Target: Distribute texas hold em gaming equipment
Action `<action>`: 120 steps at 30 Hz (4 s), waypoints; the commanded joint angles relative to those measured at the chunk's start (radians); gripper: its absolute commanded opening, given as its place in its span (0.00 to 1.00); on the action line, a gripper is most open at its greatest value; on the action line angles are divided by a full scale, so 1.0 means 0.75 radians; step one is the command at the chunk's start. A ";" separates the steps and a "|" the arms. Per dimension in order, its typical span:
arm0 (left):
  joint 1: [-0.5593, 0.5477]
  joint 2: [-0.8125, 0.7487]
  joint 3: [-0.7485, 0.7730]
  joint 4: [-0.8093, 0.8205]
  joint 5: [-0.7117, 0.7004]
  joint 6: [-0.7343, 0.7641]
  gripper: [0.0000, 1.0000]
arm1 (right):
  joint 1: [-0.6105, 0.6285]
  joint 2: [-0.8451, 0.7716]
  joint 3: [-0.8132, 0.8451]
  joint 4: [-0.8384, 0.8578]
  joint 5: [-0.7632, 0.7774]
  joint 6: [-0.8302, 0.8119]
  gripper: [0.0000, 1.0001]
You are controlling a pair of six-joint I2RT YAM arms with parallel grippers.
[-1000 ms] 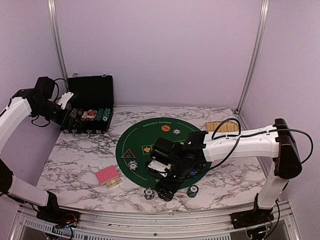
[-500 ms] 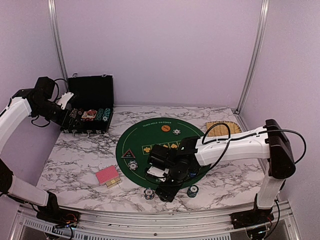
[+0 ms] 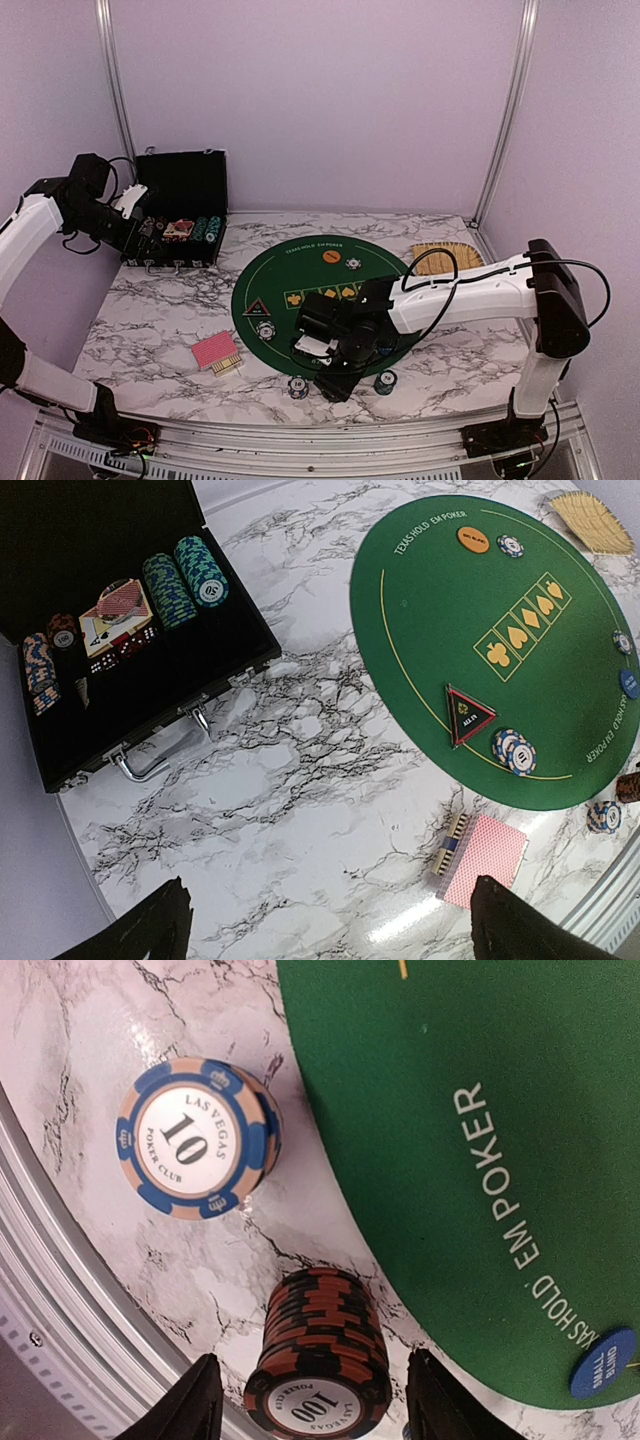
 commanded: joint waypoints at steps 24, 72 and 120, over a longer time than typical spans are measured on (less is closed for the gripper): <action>0.004 -0.013 0.028 -0.041 0.011 0.014 0.99 | -0.005 -0.014 0.033 -0.016 -0.001 -0.016 0.55; 0.003 -0.006 0.029 -0.040 0.033 0.008 0.99 | -0.079 0.408 0.728 -0.152 0.097 -0.064 0.22; 0.004 0.006 0.025 -0.039 0.042 0.017 0.99 | -0.155 0.203 0.524 -0.095 0.031 -0.022 0.62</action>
